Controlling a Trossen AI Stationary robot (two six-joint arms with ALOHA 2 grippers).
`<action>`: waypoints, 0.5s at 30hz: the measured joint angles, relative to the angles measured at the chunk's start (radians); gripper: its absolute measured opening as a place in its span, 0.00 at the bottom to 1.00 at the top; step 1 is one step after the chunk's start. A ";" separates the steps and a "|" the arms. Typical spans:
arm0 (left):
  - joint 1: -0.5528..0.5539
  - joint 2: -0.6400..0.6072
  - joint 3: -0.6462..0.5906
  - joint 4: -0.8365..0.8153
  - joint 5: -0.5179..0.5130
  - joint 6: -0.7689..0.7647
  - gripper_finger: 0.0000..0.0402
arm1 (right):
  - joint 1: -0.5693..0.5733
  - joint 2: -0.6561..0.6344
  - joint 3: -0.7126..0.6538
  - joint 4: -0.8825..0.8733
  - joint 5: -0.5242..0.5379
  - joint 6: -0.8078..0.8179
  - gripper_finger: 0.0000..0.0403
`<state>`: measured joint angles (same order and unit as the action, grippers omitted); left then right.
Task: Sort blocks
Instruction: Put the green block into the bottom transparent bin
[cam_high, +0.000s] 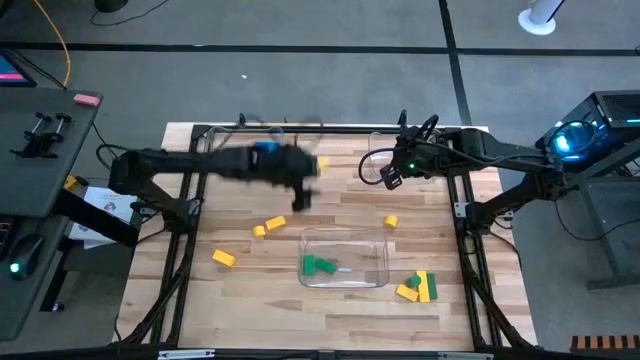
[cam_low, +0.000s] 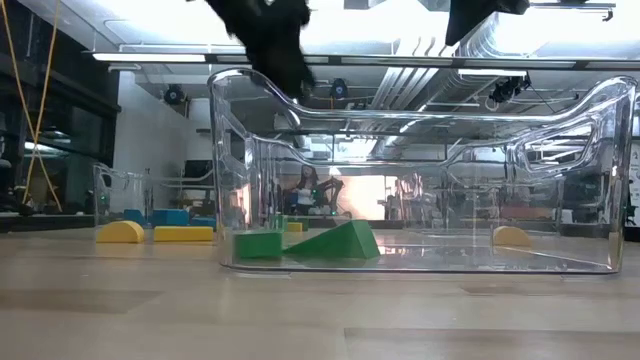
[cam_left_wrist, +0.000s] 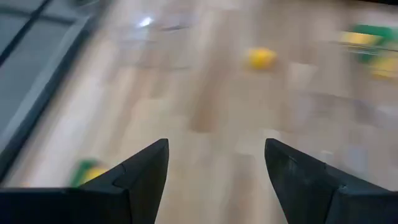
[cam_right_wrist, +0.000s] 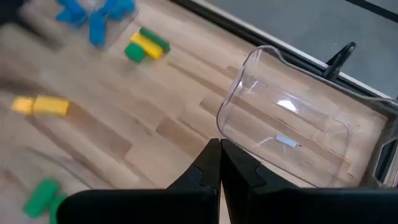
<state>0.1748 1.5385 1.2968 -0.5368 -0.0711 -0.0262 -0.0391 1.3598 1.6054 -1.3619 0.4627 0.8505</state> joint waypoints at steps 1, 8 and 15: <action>0.066 0.007 0.000 -0.001 0.032 0.008 0.63 | 0.000 0.000 0.000 0.001 0.007 0.020 0.00; 0.476 0.248 0.065 -0.062 0.340 -0.105 0.63 | 0.000 0.000 0.000 0.049 0.011 0.130 0.00; 0.464 0.490 0.388 -0.276 0.287 0.063 0.60 | 0.000 0.000 0.000 0.135 0.011 0.150 0.00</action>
<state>0.6384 2.0282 1.6845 -0.8128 0.2160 0.0368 -0.0395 1.3598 1.6054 -1.2267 0.4736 1.0007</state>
